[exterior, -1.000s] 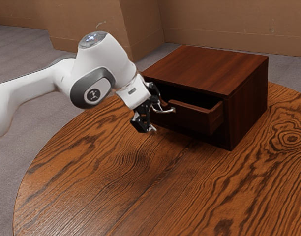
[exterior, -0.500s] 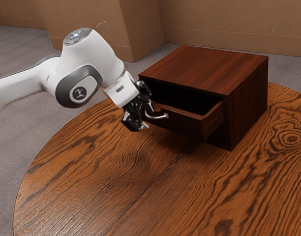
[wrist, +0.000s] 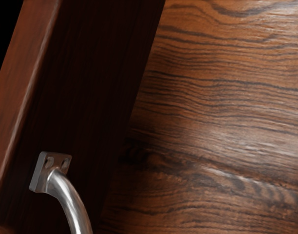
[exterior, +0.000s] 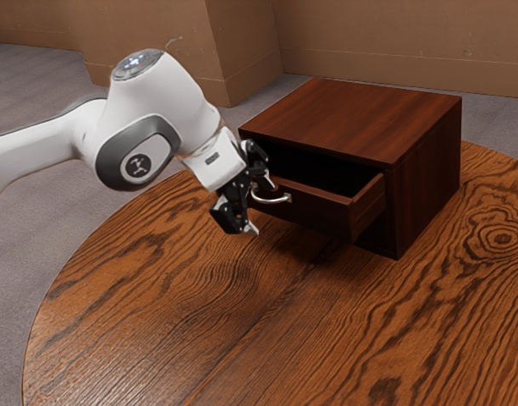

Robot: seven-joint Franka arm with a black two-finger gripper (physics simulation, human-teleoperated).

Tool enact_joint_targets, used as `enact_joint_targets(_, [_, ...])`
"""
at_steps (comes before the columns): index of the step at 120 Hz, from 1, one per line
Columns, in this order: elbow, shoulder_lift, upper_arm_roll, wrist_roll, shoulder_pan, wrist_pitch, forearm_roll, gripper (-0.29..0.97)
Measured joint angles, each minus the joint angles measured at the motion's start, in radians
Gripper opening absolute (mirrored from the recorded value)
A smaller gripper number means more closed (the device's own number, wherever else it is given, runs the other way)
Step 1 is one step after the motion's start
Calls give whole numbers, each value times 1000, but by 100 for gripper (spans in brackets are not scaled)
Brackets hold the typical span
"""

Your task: Pull the drawer handle with one arm to open the drawer

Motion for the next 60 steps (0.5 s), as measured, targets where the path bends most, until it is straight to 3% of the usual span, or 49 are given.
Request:
enact_joint_targets(34, [-53,0,-11,-9,61,12,-12,68])
enact_joint_targets(45, [-80,-1,-64,-11,117,15,-14,63])
enact_joint_targets(60, [-104,-2,-104,-16,148,21,-16,65])
